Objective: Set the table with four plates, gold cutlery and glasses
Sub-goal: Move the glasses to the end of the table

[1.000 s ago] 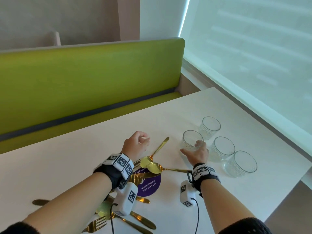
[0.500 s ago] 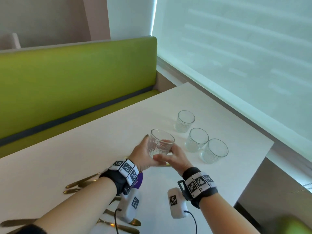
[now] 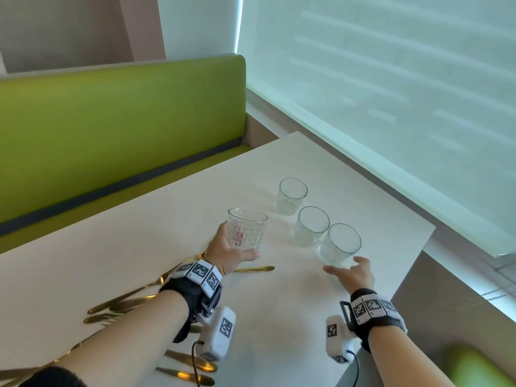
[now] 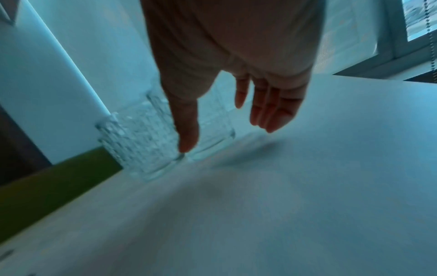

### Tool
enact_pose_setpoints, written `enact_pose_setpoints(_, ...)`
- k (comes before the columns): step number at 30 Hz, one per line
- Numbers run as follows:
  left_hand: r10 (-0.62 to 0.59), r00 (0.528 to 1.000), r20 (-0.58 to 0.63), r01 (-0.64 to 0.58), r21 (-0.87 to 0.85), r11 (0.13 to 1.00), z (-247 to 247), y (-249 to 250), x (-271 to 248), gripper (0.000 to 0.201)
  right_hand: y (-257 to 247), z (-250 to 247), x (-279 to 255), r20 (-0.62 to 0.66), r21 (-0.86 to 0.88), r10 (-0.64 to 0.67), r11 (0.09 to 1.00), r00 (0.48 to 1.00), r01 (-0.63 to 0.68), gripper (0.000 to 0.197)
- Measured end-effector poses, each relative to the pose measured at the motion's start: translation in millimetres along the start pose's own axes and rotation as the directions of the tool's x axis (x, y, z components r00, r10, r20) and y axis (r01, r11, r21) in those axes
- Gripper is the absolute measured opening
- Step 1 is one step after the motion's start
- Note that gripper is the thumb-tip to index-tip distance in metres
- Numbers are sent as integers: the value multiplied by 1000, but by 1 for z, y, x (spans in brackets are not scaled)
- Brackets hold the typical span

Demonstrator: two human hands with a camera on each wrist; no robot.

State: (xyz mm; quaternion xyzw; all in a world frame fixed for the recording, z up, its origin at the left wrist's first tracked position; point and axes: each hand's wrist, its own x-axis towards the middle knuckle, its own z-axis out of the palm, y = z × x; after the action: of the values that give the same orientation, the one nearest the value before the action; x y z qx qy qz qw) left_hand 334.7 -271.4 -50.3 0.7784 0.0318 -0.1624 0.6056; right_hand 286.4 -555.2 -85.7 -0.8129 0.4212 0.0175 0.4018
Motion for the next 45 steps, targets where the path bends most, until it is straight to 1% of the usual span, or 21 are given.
enact_pose_setpoints(1,-6,1000,-9,6,0,1000,0,-1,2,90,-1,2,4,-9,8,-29,1000,1000,29,92)
enact_pose_setpoints(3,-22,1000,-13,22,-4,1000,-1,-4,8,95,-4,7,10,-25,26,-73,997,997,74,95)
enact_pose_setpoints(7,-31,1000,-2,31,-6,1000,-3,-18,22,90,-6,17,19,-65,77,-107,991,992,112,96)
enact_pose_setpoints(10,-40,999,-2,40,-54,998,-4,-23,26,92,-6,22,23,-130,111,-97,988,987,111,96)
enact_pose_setpoints(13,-23,1000,12,24,-110,994,-6,-14,21,93,-7,24,22,-155,103,-94,988,983,111,83)
enact_pose_setpoints(15,-35,999,17,37,-144,989,-10,-13,17,92,-6,23,16,-163,103,-79,990,983,97,75)
enact_pose_setpoints(17,-41,999,8,42,-121,992,-13,-15,11,92,-3,23,4,-166,118,-66,989,984,87,73)
enact_pose_setpoints(20,-9,1000,-13,8,-28,1000,-22,-16,-9,88,4,24,-22,-150,143,-86,984,985,108,72)
enact_pose_setpoints(22,1,999,-37,-1,9,1000,-31,-14,-30,79,6,25,-45,-128,157,-115,978,985,134,71)
enact_pose_setpoints(24,8,999,-52,-8,-7,1000,-42,-18,-54,73,8,29,-75,-98,160,-152,973,983,167,71)
enact_pose_setpoints(27,8,997,-75,-10,-19,1000,-66,-31,-90,77,10,41,-130,-37,146,-233,961,972,235,70)
enact_pose_setpoints(32,16,997,-75,-21,-65,998,-120,-69,-170,78,16,74,-241,81,122,-358,930,930,347,71)
enact_pose_setpoints(36,3,988,-157,-7,-23,1000,-170,-106,-243,91,22,105,-335,202,107,-418,908,886,404,71)
enact_pose_setpoints(38,-7,979,-206,6,-5,1000,-195,-126,-280,83,27,125,-378,276,73,-444,894,853,442,72)
enact_pose_setpoints(40,-21,966,-259,32,35,999,-218,-146,-313,83,32,147,-416,346,36,-461,877,817,480,73)
enact_pose_setpoints(42,-43,948,-317,63,53,997,-241,-167,-340,90,35,169,-450,408,15,-463,865,787,502,74)
enact_pose_setpoints(45,-111,919,-377,124,10,992,-269,-192,-375,97,38,201,-490,484,-13,-450,854,751,520,75)
